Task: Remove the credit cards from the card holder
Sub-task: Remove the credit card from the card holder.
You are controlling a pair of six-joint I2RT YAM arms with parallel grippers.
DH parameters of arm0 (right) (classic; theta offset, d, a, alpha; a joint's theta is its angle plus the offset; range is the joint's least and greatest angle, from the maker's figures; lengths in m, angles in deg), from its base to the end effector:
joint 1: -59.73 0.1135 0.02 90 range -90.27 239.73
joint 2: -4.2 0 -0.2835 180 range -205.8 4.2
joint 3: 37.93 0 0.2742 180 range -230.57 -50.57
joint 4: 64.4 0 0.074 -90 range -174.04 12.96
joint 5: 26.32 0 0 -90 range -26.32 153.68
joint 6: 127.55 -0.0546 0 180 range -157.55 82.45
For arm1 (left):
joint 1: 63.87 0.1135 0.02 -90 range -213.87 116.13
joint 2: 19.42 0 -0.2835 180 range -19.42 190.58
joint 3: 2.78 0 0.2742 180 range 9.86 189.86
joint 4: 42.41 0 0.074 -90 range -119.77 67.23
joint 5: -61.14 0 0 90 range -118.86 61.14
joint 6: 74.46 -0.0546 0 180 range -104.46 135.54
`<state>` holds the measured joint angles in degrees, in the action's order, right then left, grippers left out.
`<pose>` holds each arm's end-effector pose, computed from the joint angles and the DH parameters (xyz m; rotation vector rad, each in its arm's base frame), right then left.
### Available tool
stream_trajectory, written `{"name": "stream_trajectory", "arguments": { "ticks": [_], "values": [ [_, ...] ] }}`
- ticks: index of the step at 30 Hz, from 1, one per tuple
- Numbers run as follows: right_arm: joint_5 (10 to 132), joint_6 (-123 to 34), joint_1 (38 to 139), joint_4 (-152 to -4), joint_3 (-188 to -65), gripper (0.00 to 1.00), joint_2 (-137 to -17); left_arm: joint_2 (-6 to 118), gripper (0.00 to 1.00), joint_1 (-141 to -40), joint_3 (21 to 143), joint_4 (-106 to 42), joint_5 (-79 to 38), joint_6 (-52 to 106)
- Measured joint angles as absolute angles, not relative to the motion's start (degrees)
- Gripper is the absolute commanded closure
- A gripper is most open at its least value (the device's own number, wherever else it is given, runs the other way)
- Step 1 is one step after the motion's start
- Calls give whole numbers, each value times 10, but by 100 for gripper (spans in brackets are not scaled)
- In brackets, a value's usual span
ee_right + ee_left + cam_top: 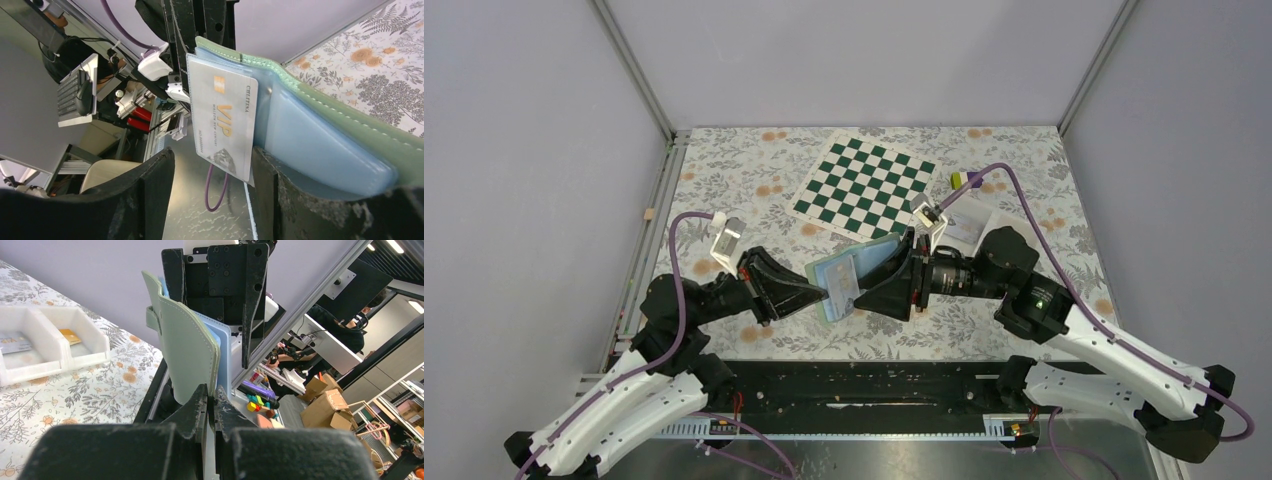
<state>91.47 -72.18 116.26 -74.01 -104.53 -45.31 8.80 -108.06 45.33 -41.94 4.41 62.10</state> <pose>0.0997 0.1970 0.4256 -0.7568 1.5049 1.6007 0.0801 -0.1197 0.3806 0.5539 1.3918 -1.6774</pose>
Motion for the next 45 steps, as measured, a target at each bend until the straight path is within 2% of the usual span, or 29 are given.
{"name": "stream_trajectory", "arguments": {
  "ticks": [11,22,31,41,45],
  "values": [
    [996,-835,1106,-585,-976,44,-449,88,100,-1081,453,-425,44,620],
    [1051,-978,1087,-396,-935,64,-508,79,100,-1081,453,-453,49,627],
    [1087,-1038,1074,-290,-917,66,-512,76,100,-1081,453,-452,48,622],
    [1098,-1059,1059,-252,-889,71,-496,81,100,-1081,453,-432,49,619],
    [1095,-1058,1058,-260,-889,82,-501,87,100,-1081,453,-433,49,621]
  ]
}}
